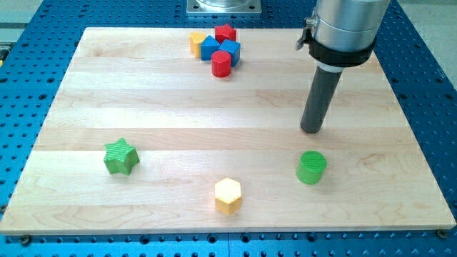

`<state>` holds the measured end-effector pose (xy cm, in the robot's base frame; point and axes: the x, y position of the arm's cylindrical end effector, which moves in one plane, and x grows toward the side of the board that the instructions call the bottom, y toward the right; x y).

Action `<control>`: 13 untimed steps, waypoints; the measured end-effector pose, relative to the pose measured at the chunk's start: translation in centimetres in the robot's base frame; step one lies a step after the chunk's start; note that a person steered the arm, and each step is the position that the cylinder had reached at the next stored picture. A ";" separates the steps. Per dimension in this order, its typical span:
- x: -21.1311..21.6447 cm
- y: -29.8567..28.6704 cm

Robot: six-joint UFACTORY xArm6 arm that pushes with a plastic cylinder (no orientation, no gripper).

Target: Push the green circle diagonally to the hexagon

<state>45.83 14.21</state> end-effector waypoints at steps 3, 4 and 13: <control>0.0 1.7; 0.0 1.7; 2.5 3.6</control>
<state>48.30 17.77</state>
